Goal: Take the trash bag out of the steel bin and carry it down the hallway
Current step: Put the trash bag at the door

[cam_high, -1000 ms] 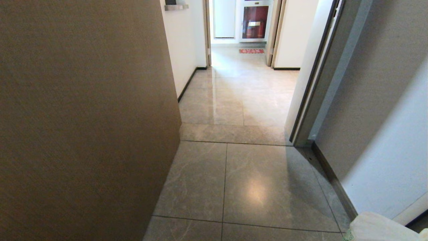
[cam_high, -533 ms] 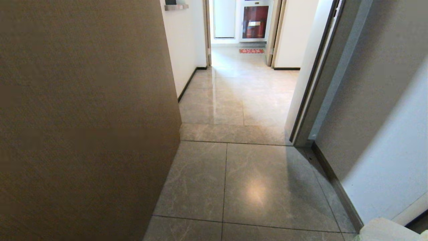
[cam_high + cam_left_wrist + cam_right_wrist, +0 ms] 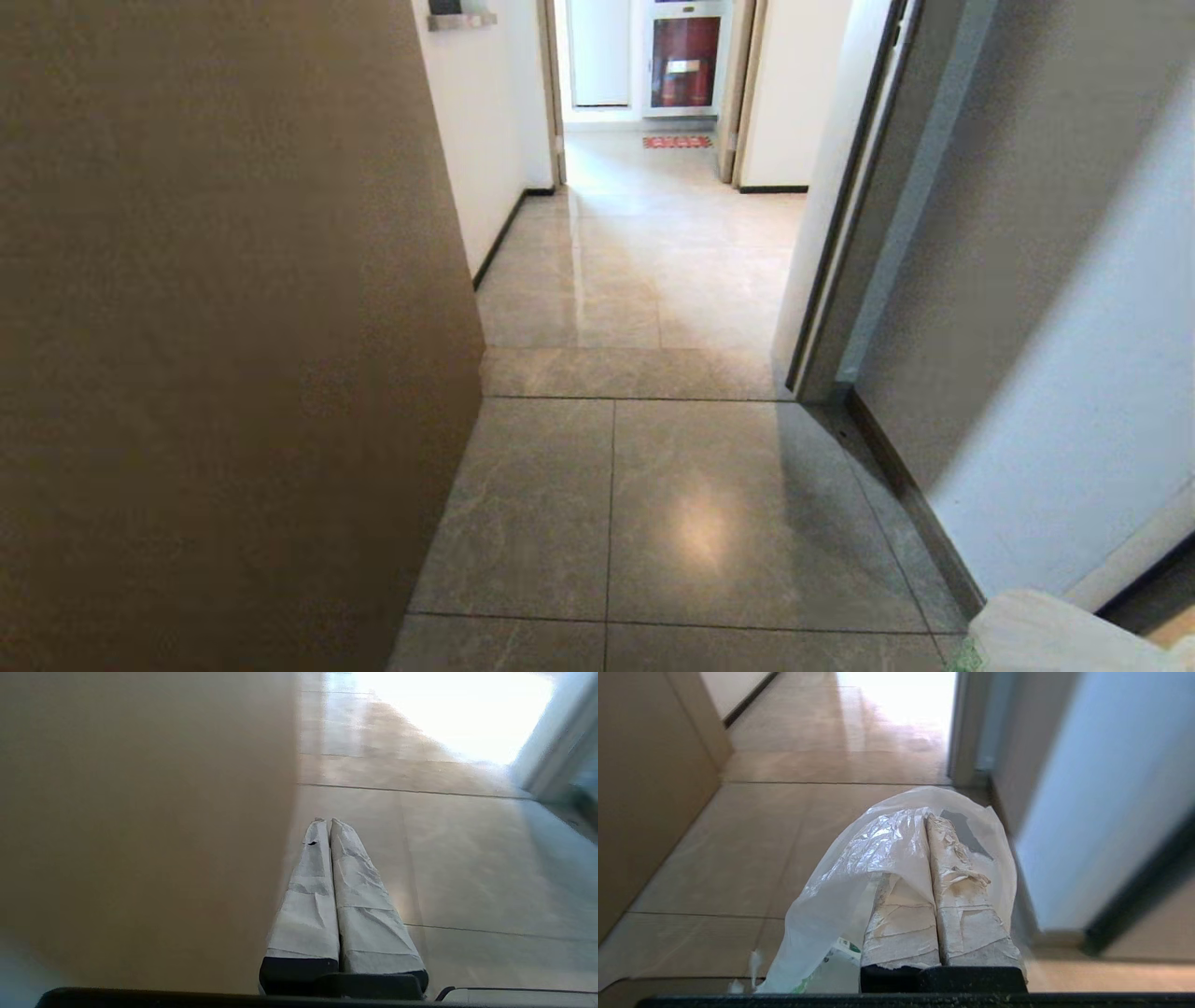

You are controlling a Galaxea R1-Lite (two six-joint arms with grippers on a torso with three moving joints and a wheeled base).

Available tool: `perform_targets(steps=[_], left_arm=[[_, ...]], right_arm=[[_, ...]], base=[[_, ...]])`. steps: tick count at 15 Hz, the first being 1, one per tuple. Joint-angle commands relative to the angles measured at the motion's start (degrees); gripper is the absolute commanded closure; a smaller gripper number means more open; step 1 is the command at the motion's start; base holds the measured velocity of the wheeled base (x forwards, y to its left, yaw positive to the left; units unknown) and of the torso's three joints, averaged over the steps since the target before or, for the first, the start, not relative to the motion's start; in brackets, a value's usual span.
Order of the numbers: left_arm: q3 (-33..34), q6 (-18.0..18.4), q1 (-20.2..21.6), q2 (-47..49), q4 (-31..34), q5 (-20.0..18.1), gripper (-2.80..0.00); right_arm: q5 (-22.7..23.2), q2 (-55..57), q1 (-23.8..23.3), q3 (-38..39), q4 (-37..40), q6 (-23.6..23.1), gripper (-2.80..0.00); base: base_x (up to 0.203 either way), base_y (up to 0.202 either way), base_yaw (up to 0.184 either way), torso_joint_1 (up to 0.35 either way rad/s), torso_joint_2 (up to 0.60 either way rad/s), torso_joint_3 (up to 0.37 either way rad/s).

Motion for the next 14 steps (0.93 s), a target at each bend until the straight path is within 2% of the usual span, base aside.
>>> perform_targets(steps=[1, 4, 9, 14], left_arm=[[0.0, -0.01, 0.0, -0.01, 0.04, 0.04, 0.0], [0.0, -0.01, 0.0, -0.01, 0.04, 0.04, 0.0], [0.0, -0.1, 0.0, -0.01, 0.04, 0.04, 0.0], [0.0, -0.1, 0.0, -0.01, 0.04, 0.04, 0.0]], right_arm=[[0.04, -0.01, 0.05, 0.09, -0.02, -0.05, 0.0], [0.04, -0.01, 0.05, 0.09, -0.02, -0.05, 0.0], [0.04, -0.01, 0.05, 0.09, -0.02, -0.05, 0.0], [0.04, -0.01, 0.05, 0.09, -0.02, -0.05, 0.0]], base=[[-0.004, 0.006, -0.131, -0.001, 0.0, 0.002], [0.001, 0.006, -0.11, 0.006, 0.0, 0.004], [0.0, 0.0, 0.0, 0.0, 0.0, 0.0], [0.156, 0.0, 0.001, 0.004, 0.0, 0.004]])
